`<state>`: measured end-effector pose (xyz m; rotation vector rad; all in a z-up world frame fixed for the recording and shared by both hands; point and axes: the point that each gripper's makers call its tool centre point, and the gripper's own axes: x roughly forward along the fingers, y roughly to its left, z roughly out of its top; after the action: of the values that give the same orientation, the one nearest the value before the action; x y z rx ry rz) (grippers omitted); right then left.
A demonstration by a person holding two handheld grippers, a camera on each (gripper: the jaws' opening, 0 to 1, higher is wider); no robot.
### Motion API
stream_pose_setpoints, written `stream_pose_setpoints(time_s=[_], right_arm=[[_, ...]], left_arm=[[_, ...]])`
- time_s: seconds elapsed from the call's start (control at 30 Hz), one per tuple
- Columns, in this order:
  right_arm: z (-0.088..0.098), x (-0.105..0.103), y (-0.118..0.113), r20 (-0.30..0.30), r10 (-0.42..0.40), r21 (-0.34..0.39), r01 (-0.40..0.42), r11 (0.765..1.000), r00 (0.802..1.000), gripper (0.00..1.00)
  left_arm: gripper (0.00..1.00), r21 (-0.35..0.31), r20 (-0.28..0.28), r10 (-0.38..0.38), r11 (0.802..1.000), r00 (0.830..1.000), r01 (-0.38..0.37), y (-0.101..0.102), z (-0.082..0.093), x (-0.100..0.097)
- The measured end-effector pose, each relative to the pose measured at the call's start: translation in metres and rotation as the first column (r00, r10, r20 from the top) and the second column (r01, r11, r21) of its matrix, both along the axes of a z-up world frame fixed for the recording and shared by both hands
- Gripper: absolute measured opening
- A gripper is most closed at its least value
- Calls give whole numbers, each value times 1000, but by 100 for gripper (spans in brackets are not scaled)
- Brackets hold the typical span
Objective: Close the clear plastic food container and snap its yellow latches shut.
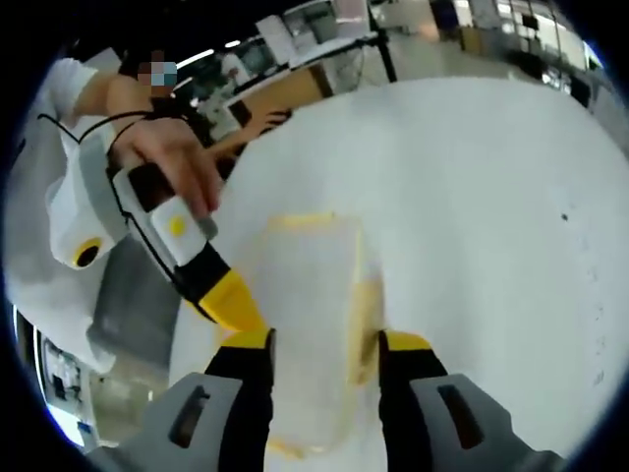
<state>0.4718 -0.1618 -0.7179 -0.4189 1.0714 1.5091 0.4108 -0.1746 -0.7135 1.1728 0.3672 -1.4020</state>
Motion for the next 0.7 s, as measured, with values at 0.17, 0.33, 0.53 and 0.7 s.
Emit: stream_pose_setpoints(time_s=[0.17,0.33,0.53,0.7], right_arm=[[0,-1,0,4,2,-3,-2,1000,1000,38],[1,-3,1,30,15,-24,-14,1000,999,38],[2,-4,1,32,-10,-38,11,999,999,36],[2,-5,2,29,-30,-56,32,998,999,34]], left_arm=[[31,4,-2,4,1000,1000,-4,0,0,0],[31,7,-8,11,1000,1000,-11,0,0,0],[30,1,-22,26,1000,999,-26,0,0,2],[29,-1,-32,34,999,999,-34,0,0,3]])
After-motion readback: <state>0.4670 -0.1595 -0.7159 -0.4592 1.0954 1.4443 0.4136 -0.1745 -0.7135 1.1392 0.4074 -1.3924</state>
